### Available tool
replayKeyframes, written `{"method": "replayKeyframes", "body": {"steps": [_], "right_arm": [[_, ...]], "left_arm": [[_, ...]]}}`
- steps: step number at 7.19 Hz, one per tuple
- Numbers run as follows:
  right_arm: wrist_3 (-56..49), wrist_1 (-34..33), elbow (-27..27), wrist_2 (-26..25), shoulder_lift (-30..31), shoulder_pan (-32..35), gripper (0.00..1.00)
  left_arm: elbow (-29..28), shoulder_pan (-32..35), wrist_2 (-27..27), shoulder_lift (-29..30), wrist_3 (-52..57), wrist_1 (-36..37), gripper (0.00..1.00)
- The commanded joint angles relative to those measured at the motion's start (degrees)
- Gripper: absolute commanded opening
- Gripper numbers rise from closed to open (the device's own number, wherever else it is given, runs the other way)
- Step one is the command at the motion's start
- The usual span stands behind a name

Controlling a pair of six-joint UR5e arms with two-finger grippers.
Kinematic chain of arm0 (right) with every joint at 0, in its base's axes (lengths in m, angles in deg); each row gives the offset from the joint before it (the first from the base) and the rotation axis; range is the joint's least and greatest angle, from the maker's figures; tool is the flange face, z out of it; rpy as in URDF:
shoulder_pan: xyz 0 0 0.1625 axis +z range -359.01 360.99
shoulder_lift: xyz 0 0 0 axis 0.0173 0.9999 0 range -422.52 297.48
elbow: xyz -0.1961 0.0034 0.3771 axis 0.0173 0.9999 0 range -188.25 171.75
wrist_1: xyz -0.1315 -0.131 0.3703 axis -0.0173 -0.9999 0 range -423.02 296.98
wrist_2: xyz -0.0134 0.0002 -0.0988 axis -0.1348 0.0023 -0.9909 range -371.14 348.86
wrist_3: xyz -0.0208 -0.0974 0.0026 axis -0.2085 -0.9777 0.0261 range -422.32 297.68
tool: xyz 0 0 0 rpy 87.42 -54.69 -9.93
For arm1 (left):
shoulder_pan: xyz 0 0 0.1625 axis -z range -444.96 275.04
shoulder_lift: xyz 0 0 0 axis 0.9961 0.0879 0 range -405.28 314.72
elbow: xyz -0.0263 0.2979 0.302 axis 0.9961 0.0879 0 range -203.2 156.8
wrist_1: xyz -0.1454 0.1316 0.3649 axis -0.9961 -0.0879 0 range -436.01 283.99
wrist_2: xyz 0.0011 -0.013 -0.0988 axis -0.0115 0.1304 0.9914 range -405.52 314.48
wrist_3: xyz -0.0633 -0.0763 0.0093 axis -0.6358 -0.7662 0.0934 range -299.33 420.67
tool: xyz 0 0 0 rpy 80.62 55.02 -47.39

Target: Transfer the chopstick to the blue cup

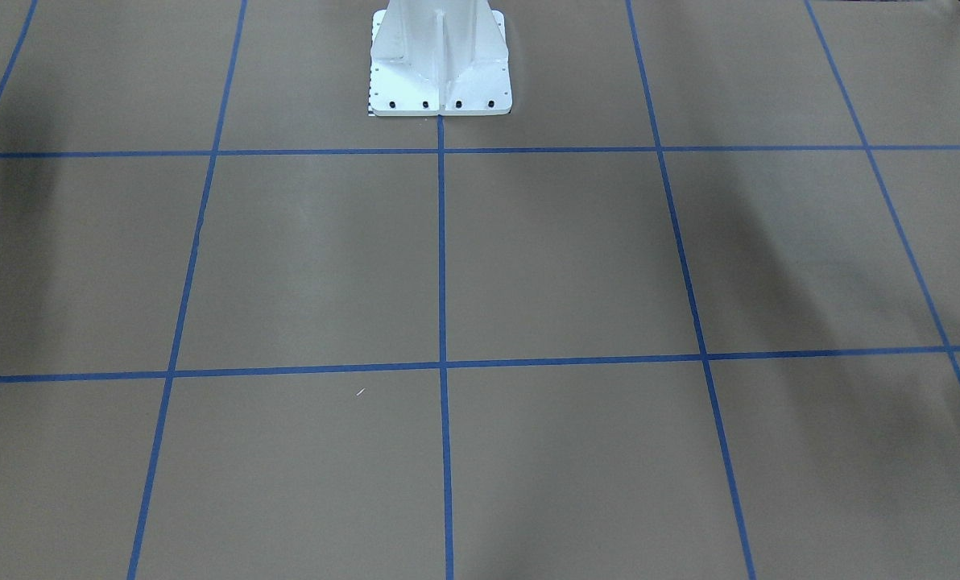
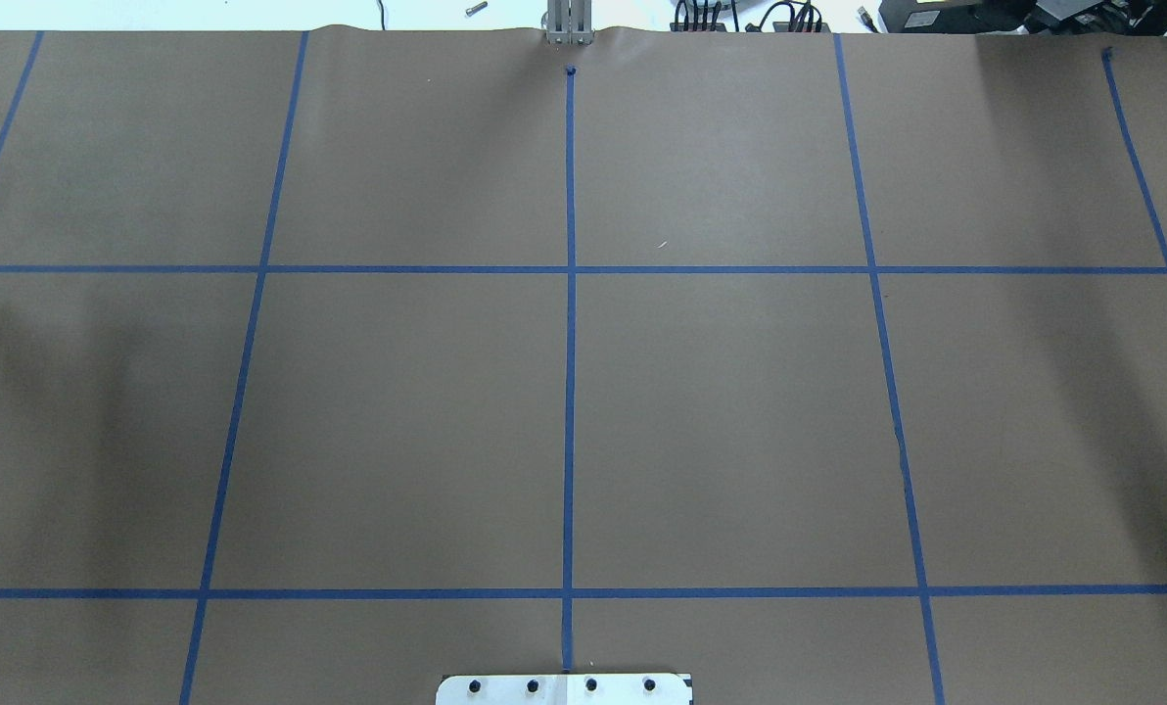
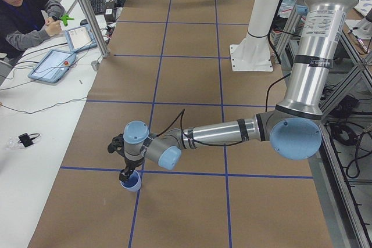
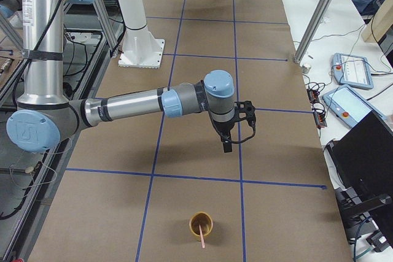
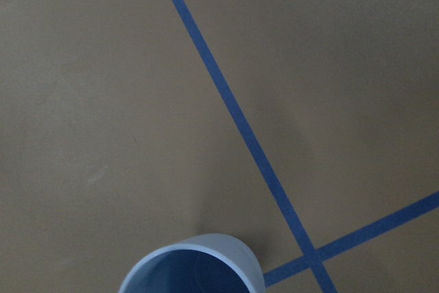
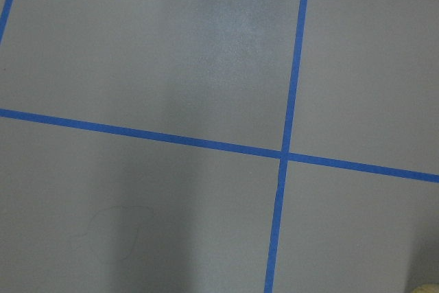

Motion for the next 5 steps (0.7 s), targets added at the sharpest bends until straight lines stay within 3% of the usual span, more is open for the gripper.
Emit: {"method": "replayKeyframes", "body": {"steps": [1, 3, 4, 5], "right_arm": [[0.02, 0.04, 0.04, -0.02, 0.0, 0.0, 1.0], [-0.07, 0.04, 0.04, -0.1, 0.0, 0.0, 1.0], [-0.07, 0.04, 0.04, -0.1, 0.0, 0.0, 1.0], [-0.07, 0.04, 0.04, -0.1, 0.0, 0.0, 1.0]], "left_arm": [[-0.24, -1.37, 0.02, -0.17, -0.14, -0.05, 0.8], [-0.68, -2.78, 0.02, -0.17, -0.23, -0.05, 0.32], [-0.94, -2.96, -0.07, -0.17, 0.03, -0.05, 0.03], [-0.86, -2.96, -0.07, -0.26, 0.38, -0.14, 0.0]]}}
